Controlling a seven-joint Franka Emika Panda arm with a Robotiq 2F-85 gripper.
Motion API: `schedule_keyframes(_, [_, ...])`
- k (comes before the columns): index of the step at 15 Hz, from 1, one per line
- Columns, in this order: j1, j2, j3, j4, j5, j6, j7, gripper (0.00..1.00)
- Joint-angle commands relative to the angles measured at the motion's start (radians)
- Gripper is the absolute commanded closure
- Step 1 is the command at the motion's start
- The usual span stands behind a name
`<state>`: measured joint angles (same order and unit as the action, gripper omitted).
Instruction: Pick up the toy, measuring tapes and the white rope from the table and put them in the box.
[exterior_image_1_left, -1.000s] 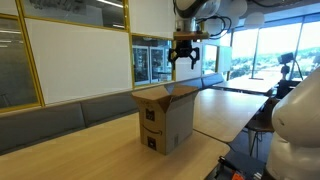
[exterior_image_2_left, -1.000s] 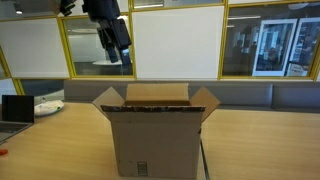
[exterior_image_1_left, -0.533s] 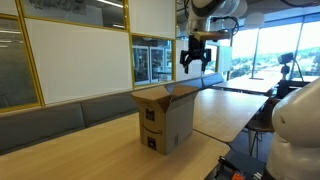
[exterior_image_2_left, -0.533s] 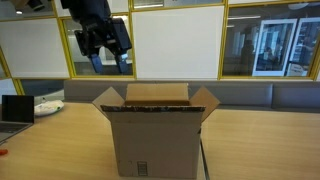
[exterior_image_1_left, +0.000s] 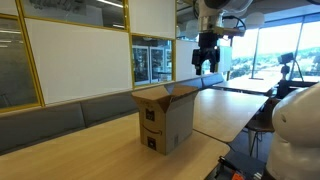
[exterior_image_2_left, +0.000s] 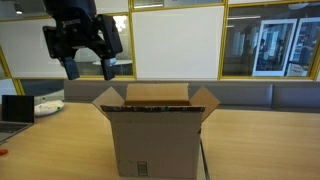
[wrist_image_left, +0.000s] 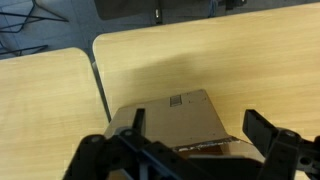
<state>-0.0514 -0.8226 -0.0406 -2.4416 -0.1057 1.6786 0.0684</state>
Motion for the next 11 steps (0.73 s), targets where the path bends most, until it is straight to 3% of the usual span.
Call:
schedule_keyframes(1, [-0.006, -0.008, 0.004, 0.001, 0.008, -0.020, -0.009, 0.00])
schedule_keyframes(11, [-0.005, -0.017, 0.002, -0.006, 0.013, -0.032, -0.016, 0.00])
